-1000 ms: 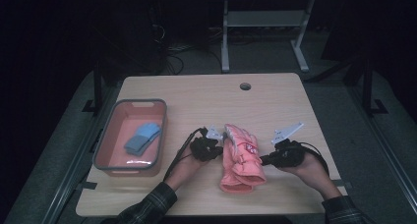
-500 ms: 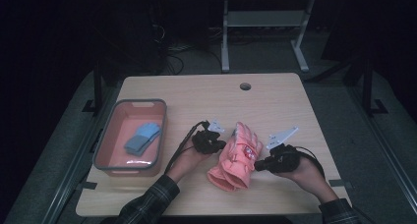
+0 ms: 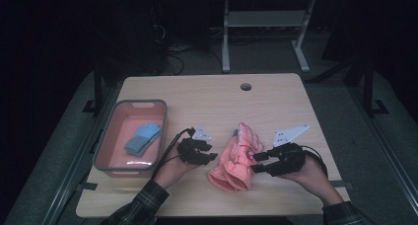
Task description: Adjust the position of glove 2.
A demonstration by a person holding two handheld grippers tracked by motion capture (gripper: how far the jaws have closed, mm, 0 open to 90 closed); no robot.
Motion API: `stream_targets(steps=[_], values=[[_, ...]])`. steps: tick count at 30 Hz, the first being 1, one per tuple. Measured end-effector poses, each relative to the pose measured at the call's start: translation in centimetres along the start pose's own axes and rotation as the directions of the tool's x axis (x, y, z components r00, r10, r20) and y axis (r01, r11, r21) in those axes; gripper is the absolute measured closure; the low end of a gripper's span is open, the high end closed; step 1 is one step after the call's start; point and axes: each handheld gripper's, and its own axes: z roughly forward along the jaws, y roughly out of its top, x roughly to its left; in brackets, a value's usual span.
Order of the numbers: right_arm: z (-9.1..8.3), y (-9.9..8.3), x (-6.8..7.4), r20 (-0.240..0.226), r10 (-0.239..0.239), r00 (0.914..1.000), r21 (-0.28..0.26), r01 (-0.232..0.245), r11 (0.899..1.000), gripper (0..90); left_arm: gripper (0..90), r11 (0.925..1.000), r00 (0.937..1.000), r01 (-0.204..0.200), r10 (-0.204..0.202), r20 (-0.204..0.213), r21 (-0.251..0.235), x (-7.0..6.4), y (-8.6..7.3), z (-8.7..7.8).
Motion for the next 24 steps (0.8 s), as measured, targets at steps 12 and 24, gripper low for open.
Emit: stream_targets(steps=[12,24], values=[[1.6,0.5,0.0,-0.010,-0.021,0.9997,0.039,0.022,0.999,68.3,48.8,0.9997,0.9995,0.014,-0.015,0.028,0.020,-1.0,-2.4,-0.6],[0.9,1.8,-0.3,-0.019,-0.015,0.9997,-0.009,0.015,1.000,70.1,48.8,0.9998,0.9996,0.002,-0.003,0.029,0.019,-0.9,-2.4,-0.5]])
